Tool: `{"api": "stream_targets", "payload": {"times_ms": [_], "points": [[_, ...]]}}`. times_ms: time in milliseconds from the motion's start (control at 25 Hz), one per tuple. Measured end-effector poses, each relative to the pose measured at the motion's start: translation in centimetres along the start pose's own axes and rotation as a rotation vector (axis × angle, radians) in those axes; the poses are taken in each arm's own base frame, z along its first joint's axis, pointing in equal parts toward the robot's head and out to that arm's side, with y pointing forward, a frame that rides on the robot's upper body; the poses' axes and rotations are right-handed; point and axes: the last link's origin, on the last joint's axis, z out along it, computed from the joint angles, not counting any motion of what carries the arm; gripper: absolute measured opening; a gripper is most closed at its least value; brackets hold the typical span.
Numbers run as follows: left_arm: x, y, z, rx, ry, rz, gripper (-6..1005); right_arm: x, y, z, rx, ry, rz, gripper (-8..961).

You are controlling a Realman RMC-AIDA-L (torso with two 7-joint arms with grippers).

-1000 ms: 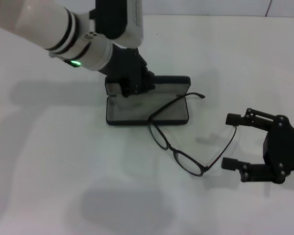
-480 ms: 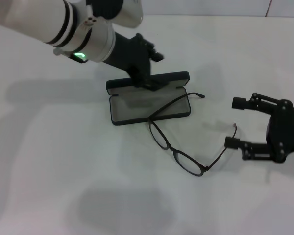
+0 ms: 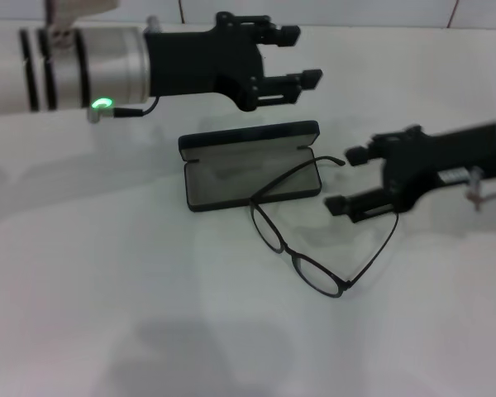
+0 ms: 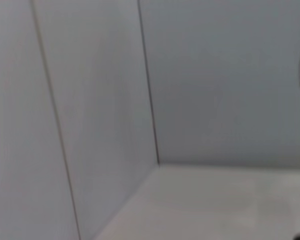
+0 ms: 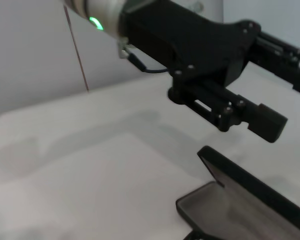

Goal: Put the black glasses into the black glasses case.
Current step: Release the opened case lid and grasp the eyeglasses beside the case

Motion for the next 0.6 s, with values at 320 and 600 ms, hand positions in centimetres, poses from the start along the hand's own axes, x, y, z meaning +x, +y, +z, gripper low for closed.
{"api": "stream_targets", "payload": {"times_ms": [320,600], "points": [[-2.1,-0.7,-3.2,0.174,0.215,-0.152,631,-5.4,1.0,3.7,0.005,0.295,0.054,832],[-4.7,-1.2,-5.1,0.335,0.334,-0.226,634,-6.5,2.4,6.2,0.034,0.426,0.031,698]]}}
